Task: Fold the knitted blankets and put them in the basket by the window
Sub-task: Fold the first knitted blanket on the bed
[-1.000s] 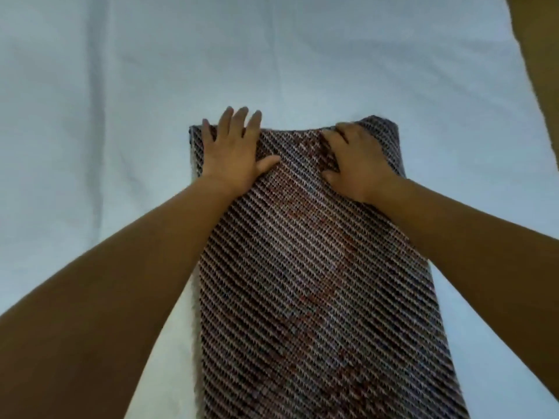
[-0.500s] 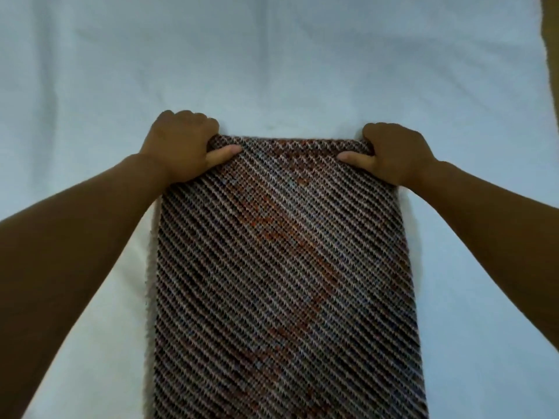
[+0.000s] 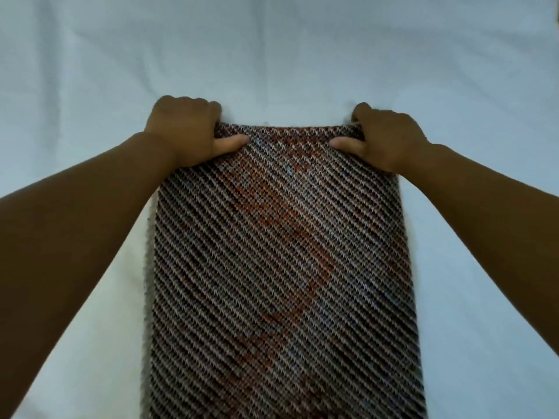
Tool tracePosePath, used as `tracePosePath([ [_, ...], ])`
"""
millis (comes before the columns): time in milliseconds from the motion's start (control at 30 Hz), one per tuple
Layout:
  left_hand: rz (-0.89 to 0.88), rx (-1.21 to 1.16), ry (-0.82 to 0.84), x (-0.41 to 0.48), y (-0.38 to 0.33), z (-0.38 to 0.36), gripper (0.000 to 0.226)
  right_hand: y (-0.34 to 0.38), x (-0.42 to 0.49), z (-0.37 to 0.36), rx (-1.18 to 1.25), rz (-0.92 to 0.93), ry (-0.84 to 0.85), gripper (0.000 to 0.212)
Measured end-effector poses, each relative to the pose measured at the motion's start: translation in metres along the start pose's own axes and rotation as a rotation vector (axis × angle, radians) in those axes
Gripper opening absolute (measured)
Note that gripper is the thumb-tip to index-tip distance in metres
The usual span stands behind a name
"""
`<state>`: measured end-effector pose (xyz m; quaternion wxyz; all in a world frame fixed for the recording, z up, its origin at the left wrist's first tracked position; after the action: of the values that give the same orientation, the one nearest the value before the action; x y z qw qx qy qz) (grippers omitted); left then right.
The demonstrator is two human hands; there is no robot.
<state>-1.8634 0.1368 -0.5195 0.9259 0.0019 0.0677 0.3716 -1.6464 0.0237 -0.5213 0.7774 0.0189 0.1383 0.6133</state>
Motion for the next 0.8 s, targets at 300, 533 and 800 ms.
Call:
tracePosePath([
  [300,-0.064,-0.046,0.026,-0.04,-0.022,0.062,0.063,0.028,-0.048,0.053,-0.149,0.051,-0.119,0.055],
  [533,-0.038,-0.032,-0.121,-0.136,-0.044,0.131,0.046,0.059,-0.148,0.113,-0.218,0.184,-0.29,0.032],
  [800,-0.004,-0.026,-0.299,-0.284,-0.102,0.179,0.032,0.086,-0.29,0.134,-0.214,0.278,-0.355,0.021],
])
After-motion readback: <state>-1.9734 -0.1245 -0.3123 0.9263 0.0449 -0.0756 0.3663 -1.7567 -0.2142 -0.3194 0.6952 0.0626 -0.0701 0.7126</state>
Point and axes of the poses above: each hand's wrist, its own x-axis towards the middle knuckle, its own z-axis out of the back of the hand, y = z × x, the point moved 8 cm from there along x, towards the middle knuckle, and after that the axes turned 9 degrees about -y, right-handed, at the moved point
